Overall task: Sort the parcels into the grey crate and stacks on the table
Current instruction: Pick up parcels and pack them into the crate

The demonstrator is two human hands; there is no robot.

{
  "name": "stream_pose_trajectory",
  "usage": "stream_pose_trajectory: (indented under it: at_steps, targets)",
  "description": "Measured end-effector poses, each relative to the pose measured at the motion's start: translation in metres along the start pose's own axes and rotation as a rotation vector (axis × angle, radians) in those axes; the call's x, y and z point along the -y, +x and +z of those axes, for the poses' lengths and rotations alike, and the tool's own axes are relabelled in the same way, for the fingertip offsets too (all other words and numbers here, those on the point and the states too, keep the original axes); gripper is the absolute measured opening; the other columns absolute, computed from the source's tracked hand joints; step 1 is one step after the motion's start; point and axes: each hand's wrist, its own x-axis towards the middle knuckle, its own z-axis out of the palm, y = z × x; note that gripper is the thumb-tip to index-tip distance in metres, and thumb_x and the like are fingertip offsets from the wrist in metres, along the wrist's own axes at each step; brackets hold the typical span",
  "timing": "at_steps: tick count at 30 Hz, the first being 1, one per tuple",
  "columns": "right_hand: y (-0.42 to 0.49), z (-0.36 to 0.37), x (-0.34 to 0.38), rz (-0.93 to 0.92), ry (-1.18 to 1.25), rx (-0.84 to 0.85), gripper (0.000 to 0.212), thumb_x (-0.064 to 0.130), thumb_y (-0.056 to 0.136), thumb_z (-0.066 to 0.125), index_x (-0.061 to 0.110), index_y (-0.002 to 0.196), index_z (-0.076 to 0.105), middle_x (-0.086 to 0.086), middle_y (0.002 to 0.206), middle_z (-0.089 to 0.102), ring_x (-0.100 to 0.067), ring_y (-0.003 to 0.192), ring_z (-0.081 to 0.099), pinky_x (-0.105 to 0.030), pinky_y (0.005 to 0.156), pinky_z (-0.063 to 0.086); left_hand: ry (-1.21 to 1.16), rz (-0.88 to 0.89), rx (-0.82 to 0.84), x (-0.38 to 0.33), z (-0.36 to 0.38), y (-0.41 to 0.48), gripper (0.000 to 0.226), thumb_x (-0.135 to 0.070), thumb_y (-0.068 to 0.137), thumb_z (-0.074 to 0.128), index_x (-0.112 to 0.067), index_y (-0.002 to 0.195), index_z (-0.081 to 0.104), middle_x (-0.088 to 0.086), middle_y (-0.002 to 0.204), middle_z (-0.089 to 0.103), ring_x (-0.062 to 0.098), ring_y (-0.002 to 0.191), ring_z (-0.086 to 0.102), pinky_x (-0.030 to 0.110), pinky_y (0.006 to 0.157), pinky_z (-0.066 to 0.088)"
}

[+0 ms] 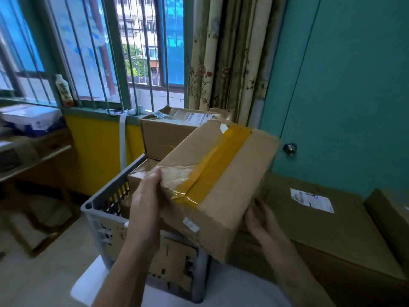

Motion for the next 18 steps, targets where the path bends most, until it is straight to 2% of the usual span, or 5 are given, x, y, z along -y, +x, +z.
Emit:
stream_pose_trajectory:
  at_steps: [3, 6, 11, 14, 18]
  targets:
    - [0.021, 0.018, 0.001, -0.061, -0.032, 0.063, 0.078, 0.065, 0.077, 0.055, 0.037, 0.147, 0.039, 0.027, 0.113, 0.049, -0.003, 0.11, 0.045, -0.023, 0.094, 0.035, 0.025, 0.005, -0.105, 0.0, -0.004, 0.017, 0.029, -0.056, 0.095, 0.05, -0.037, 0.108, 0.069, -0.005, 0.117, 0.07, 0.019, 0.114, 0.062, 0.054, 0.104, 0.047]
    - [0.041, 0.026, 0.001, -0.116, -0.051, 0.056, 0.063, 0.057, 0.088, 0.054, 0.031, 0.145, 0.046, 0.023, 0.116, 0.05, -0.003, 0.113, 0.046, -0.021, 0.096, 0.035, 0.039, -0.005, -0.169, 0.006, -0.007, 0.026, 0.024, -0.052, 0.099, 0.047, -0.041, 0.106, 0.066, -0.003, 0.127, 0.064, 0.021, 0.119, 0.056, 0.052, 0.109, 0.042]
    - [0.062, 0.039, -0.007, -0.086, -0.051, 0.118, 0.09, 0.079, 0.068, 0.048, 0.037, 0.147, 0.042, 0.015, 0.143, 0.048, -0.014, 0.134, 0.043, -0.038, 0.115, 0.034, 0.119, -0.001, -0.26, 0.012, -0.009, 0.036, 0.048, -0.065, 0.085, 0.051, -0.04, 0.124, 0.061, 0.001, 0.138, 0.058, 0.023, 0.125, 0.052, 0.049, 0.112, 0.038]
    - [0.07, 0.039, -0.011, -0.09, -0.004, 0.186, 0.099, 0.089, 0.058, 0.049, 0.04, 0.144, 0.047, 0.011, 0.135, 0.058, -0.014, 0.122, 0.054, -0.038, 0.105, 0.045, 0.182, 0.053, -0.238, 0.015, -0.004, 0.039, 0.029, -0.052, 0.101, 0.044, -0.041, 0.124, 0.058, 0.0, 0.14, 0.054, 0.022, 0.128, 0.048, 0.05, 0.111, 0.038]
    - [0.074, 0.037, -0.009, -0.118, 0.034, 0.25, 0.091, 0.083, 0.065, 0.05, 0.038, 0.144, 0.046, 0.011, 0.128, 0.06, -0.011, 0.115, 0.057, -0.032, 0.097, 0.047, 0.269, 0.048, -0.232, 0.012, 0.003, 0.042, 0.025, -0.064, 0.092, 0.042, -0.05, 0.102, 0.06, 0.001, 0.134, 0.054, 0.027, 0.124, 0.049, 0.056, 0.107, 0.04]
